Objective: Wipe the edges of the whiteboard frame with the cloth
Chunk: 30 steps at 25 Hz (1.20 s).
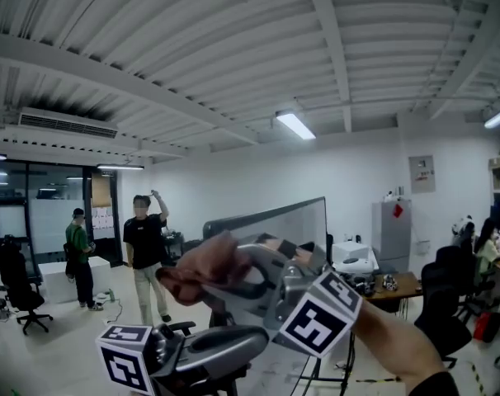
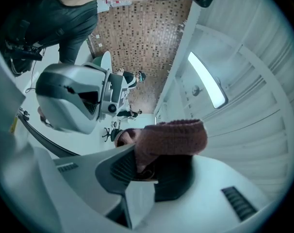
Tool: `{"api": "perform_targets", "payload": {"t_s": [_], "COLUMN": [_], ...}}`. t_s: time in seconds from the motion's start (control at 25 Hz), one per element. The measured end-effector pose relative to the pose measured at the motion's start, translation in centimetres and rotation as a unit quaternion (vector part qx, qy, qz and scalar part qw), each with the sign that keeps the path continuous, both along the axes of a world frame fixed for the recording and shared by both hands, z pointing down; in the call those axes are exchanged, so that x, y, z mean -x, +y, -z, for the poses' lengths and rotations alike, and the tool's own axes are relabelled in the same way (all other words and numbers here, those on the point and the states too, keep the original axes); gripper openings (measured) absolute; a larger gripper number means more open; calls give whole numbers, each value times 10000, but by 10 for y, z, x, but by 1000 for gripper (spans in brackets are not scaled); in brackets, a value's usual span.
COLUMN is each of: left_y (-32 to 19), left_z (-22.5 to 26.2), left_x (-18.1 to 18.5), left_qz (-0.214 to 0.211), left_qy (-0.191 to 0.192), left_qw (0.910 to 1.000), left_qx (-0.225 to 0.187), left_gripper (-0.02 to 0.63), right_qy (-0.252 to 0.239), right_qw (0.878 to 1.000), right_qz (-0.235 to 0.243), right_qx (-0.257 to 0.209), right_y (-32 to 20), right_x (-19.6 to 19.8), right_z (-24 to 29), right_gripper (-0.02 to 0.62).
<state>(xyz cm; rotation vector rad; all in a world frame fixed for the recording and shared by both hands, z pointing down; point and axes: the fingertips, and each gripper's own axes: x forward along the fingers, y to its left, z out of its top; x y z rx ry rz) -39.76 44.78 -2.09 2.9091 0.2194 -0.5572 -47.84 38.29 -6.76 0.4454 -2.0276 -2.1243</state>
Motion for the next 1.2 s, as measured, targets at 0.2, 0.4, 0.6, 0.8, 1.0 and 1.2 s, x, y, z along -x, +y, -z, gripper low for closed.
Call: {"api": "perform_targets", "payload": {"t_s": [0.2,0.4,0.6,0.8,1.0,1.2], "left_y": [-7,-4,-9,-12,-18,-23], "left_z": [5,8,19,19,20,21], "left_x": [5,6,-2,-6,-19,-29], "left_qz": [-191,-332,-372,-273,23,316], "left_qy": [-16,-82,-105,-104,-126,-124], "left_qw": [9998,9992,9989,9990,9988,9975], "left_qx": [-82,-221,-282,-349,-482,-622], "left_gripper": [-3,-3,-3,-3,-3,-3], "right_qy": [-216,-324,-491,-647,-770,-935], "right_qw": [9995,9994,9985,9957,9911,9782], "right_qz": [-139,-93,145,497,893,1340], "right_qx": [-173,-71,200,444,611,1280], "right_y": [-3,-2,-3,-4,-1,-7], "right_x": [-1,1,-6,-7,-13,-16], "right_z": [17,26,44,53,60,66], "right_gripper": [91,91,91,92,91,91]}}
